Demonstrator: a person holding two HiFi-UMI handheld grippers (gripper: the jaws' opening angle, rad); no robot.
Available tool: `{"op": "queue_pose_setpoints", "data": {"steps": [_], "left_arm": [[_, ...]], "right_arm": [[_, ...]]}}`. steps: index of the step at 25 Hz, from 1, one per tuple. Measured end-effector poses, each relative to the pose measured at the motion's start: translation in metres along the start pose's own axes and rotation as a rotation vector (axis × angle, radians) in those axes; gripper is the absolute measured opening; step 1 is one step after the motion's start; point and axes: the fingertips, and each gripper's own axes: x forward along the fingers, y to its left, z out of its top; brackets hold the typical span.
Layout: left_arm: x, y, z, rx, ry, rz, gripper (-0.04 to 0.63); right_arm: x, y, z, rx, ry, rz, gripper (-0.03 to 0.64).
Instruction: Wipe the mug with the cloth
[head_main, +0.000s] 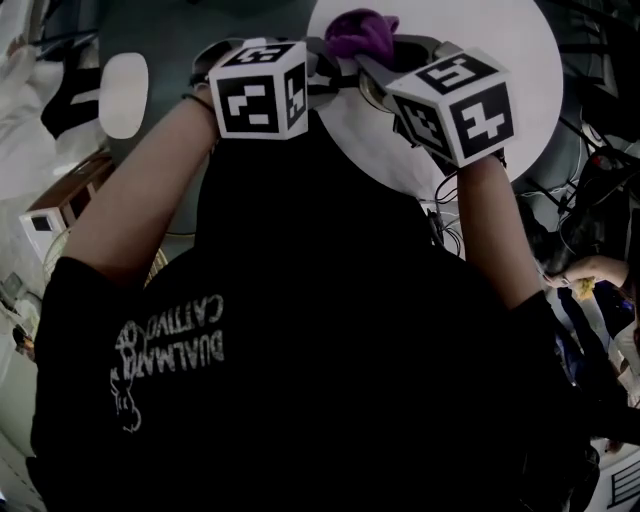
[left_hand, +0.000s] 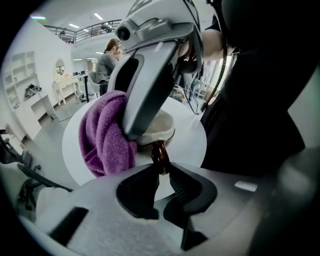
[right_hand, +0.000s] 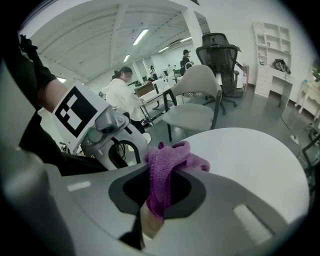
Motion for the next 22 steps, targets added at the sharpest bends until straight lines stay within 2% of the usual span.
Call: {"op": "queue_pose_setpoints", "data": {"steps": [4,8,11,15,19,22], "left_arm": [[-0.002,-0.005,-0.005,-0.083,-0.023,0.051,0.067],[0.002,0.002,0.007,-0.146,-0.057,0.097,0.067],[0.003,0.002,0.010,-0.131,-0.055,0.115,0.061],[0.003,-0.001,0.008,-0.117,-0.055,0.120,0.060],[0.001,0.001,0.010,-0.143,-0.087,0.133,0.060],[-0.002,0.002,0.009,-0.171,-0.105,0.144,0.060]], "right_arm": [[0.010,0.021,-0.006,-0.059,0.054,0.020,0.048],[0.002,0.025,-0.015,-0.099,0.087,0.029,0.048],[0.000,0.031,-0.021,-0.139,0.131,0.050,0.048],[-0.001,0.035,-0.027,-0.233,0.247,0.107,0.048],[-0.003,0.030,-0.029,-0.303,0.382,0.175,0.046],[-0.003,0.027,-0.027,-0.310,0.464,0.228,0.046]]}}
